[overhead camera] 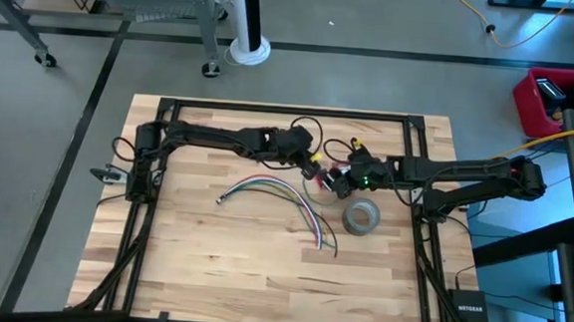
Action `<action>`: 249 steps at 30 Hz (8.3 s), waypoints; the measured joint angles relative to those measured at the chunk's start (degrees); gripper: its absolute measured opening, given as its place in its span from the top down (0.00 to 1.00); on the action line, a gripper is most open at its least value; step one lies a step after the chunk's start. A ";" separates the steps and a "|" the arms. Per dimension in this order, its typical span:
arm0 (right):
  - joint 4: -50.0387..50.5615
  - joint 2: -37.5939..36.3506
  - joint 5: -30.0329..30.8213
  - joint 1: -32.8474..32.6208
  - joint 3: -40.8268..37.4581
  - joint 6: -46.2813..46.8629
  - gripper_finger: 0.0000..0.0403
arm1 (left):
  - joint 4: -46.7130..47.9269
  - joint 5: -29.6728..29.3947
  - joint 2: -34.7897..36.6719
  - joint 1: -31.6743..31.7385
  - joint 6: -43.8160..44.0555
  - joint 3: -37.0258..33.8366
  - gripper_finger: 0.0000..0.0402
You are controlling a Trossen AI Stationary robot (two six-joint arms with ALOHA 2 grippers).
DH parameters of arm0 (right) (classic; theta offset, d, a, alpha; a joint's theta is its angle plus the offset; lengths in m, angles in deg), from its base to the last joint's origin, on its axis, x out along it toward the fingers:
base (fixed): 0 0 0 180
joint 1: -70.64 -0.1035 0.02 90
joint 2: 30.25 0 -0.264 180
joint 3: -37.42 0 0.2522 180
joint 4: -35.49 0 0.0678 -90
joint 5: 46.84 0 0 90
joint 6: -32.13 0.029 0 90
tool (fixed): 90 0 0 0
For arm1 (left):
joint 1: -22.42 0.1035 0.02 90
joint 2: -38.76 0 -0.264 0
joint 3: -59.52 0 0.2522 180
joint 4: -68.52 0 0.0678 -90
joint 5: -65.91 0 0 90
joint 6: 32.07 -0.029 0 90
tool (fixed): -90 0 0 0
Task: Coil cords
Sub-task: Coil green wire onto the spool
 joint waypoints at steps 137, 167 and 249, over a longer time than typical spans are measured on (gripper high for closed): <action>-7.58 -12.69 -2.49 0.00 0.68 -4.20 0.98 | -66.40 -6.82 5.83 -15.57 -6.43 -42.22 0.84; -54.47 -8.34 -6.62 0.00 -19.93 -0.24 0.98 | -63.38 -2.64 4.01 -15.89 -10.79 -33.81 0.83; -46.41 -15.12 -4.15 0.00 -19.87 -2.97 0.98 | -22.82 -35.50 -0.06 -20.35 -9.43 -18.97 1.00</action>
